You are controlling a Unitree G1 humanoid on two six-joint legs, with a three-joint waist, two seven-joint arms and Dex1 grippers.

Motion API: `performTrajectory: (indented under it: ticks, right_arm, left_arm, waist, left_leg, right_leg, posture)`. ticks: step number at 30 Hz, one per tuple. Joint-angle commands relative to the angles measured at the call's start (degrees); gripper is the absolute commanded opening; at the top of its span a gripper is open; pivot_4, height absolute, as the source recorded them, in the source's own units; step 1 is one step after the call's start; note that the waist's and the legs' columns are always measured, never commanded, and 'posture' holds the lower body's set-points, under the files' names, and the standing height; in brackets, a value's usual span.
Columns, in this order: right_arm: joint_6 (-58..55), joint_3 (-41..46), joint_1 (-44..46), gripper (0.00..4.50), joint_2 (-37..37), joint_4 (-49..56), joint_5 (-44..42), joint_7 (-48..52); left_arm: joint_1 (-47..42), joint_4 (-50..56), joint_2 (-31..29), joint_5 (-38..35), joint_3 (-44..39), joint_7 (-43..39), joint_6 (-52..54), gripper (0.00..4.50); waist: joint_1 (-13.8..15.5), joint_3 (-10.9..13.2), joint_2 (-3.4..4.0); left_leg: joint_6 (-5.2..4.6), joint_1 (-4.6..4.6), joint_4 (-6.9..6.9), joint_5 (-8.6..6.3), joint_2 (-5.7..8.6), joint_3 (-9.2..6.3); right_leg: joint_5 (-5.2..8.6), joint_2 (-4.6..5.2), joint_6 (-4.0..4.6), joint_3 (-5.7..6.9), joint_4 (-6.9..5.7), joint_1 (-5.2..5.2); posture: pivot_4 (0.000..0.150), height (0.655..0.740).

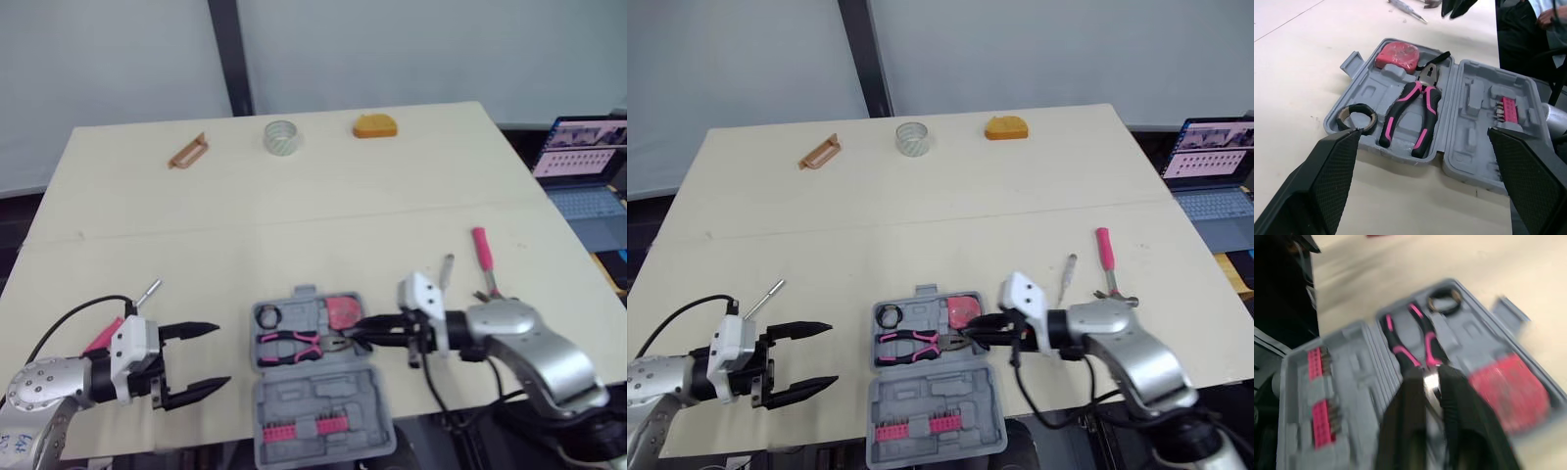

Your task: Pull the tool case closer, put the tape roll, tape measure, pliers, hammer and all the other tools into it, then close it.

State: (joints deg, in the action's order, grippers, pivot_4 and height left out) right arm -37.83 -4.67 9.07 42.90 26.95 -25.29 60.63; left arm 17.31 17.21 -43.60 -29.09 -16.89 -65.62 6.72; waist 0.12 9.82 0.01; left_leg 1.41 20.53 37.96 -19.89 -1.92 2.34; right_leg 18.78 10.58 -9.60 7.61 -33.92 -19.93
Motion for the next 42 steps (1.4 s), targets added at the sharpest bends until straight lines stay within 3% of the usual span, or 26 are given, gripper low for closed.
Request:
performTrajectory:
  ticks: [1, 5, 9, 15, 21, 22, 24, 25, 26, 27, 31, 32, 42]
  right_arm:
    - [-0.4, 4.5, -4.2, 2.37, 3.2, 3.7, -3.9, 1.9]
    - [1.0, 8.7, -10.9, 4.43, 6.7, 4.8, -5.3, 3.0]
    - [9.4, 10.5, -18.3, 4.48, 7.5, 3.1, -1.6, 3.8]
    - [16.7, 9.0, -21.9, 4.48, 6.7, -2.4, 1.7, 4.1]
    - [20.4, 8.8, -22.7, 4.48, 6.3, -6.8, 3.9, 3.2]
    - [20.6, 8.7, -22.4, 4.24, 6.1, -7.4, 4.3, 2.8]
    - [21.2, 7.6, -21.3, 3.65, 5.5, -8.7, 5.3, 2.3]
    - [21.5, 7.2, -20.9, 3.12, 5.3, -9.0, 5.7, 2.1]
    - [21.6, 6.2, -20.2, 2.76, 4.5, -9.5, 6.5, 1.3]
    - [21.5, 5.2, -19.6, 2.09, 3.9, -9.9, 7.2, 0.5]
    - [20.9, 2.7, -18.5, 0.06, 2.7, -10.3, 9.4, -1.1]
    - [20.6, 2.5, -18.4, 0.0, 2.6, -10.2, 9.5, -1.3]
    - [15.2, -0.5, -14.3, 0.0, 1.0, -8.4, 10.6, -4.5]
  left_arm:
    - [1.3, 0.6, 0.9, -0.1, -1.2, -0.1, -2.4, 4.5]
    - [4.2, -0.8, 1.7, 1.5, -2.3, -0.3, -5.9, 4.5]
    - [8.6, -1.0, 4.3, 2.4, -4.5, 0.0, -11.7, 4.5]
    - [12.4, -2.8, 5.5, 3.2, -5.1, -0.1, -15.0, 4.5]
    - [11.8, 0.6, 4.5, 3.1, -3.0, 4.4, -7.5, 4.5]
    - [11.3, 1.4, 4.0, 3.2, -2.0, 4.6, -6.1, 4.5]
    - [10.2, 2.7, 3.2, 4.5, 0.0, 5.3, -4.2, 3.96]
    - [9.9, 3.1, 3.0, 4.8, 0.5, 5.7, -3.4, 3.63]
    - [9.3, 3.4, 2.5, 5.8, 1.7, 6.3, -2.2, 3.24]
    - [9.0, 3.9, 2.1, 6.3, 2.7, 7.0, -0.3, 2.62]
    - [7.1, 4.8, 1.2, 8.5, 6.0, 8.7, 2.4, 0.62]
    - [6.8, 4.8, 1.2, 8.6, 6.3, 8.7, 2.5, 0.05]
    - [-1.5, 2.9, -0.7, 13.2, 14.7, 9.9, 8.8, 0.01]
  waist:
    - [-0.1, 0.0, -0.04]
    - [-0.1, 0.1, -0.11]
    - [0.1, 0.2, -0.23]
    - [0.1, 0.2, -0.32]
    - [0.4, 0.2, -0.35]
    - [0.5, 0.2, -0.35]
    - [0.6, 0.2, -0.35]
    - [0.7, 0.2, -0.34]
    - [0.8, 0.2, -0.33]
    - [0.9, 0.2, -0.33]
    - [1.1, 0.3, -0.3]
    - [1.1, 0.3, -0.3]
    - [1.3, 0.3, -0.28]
  left_leg:
    - [0.0, 0.0, -0.02, 0.0, 0.0, 0.0]
    - [-0.01, 0.03, -0.02, -0.01, 0.0, 0.03]
    - [-0.02, 0.02, 0.0, -0.01, 0.0, 0.04]
    - [-0.04, 0.0, 0.07, -0.02, 0.0, 0.03]
    - [-0.05, -0.01, 0.08, -0.03, 0.0, 0.01]
    - [-0.05, -0.03, 0.08, -0.03, 0.0, 0.01]
    - [-0.05, -0.05, 0.09, -0.03, 0.0, 0.01]
    - [-0.05, -0.06, 0.1, -0.02, 0.0, 0.01]
    - [-0.05, -0.07, 0.1, -0.02, 0.0, 0.02]
    - [-0.05, -0.07, 0.09, -0.02, -0.01, 0.01]
    - [-0.04, -0.07, 0.08, -0.02, -0.02, 0.04]
    - [-0.04, -0.07, 0.08, -0.02, -0.02, 0.04]
    - [-0.04, -0.06, 0.1, -0.02, -0.02, 0.04]
  right_leg:
    - [0.0, 0.0, 0.0, 0.01, 0.02, 0.0]
    - [0.0, 0.0, 0.0, -0.01, 0.05, -0.01]
    - [-0.02, 0.0, -0.01, 0.0, 0.05, 0.01]
    - [-0.03, 0.01, -0.01, -0.01, 0.05, 0.06]
    - [-0.04, 0.01, -0.01, 0.0, 0.06, 0.1]
    - [-0.04, 0.01, -0.02, 0.0, 0.06, 0.11]
    - [-0.04, 0.01, -0.01, 0.0, 0.05, 0.12]
    - [-0.04, 0.0, -0.01, -0.01, 0.05, 0.13]
    - [-0.05, 0.0, -0.01, -0.01, 0.04, 0.14]
    - [-0.04, 0.0, -0.01, -0.01, 0.05, 0.13]
    - [-0.04, -0.01, -0.01, -0.01, 0.06, 0.11]
    - [-0.04, -0.01, -0.01, -0.01, 0.06, 0.11]
    - [-0.05, -0.01, 0.0, -0.01, 0.04, 0.11]
  posture:
    - [0.15, 0.74]
    - [0.15, 0.74]
    - [0.15, 0.74]
    - [0.15, 0.74]
    - [0.15, 0.74]
    - [0.15, 0.74]
    - [0.15, 0.74]
    - [0.15, 0.74]
    - [0.15, 0.74]
    - [0.15, 0.74]
    - [0.15, 0.74]
    - [0.15, 0.74]
    - [0.15, 0.74]
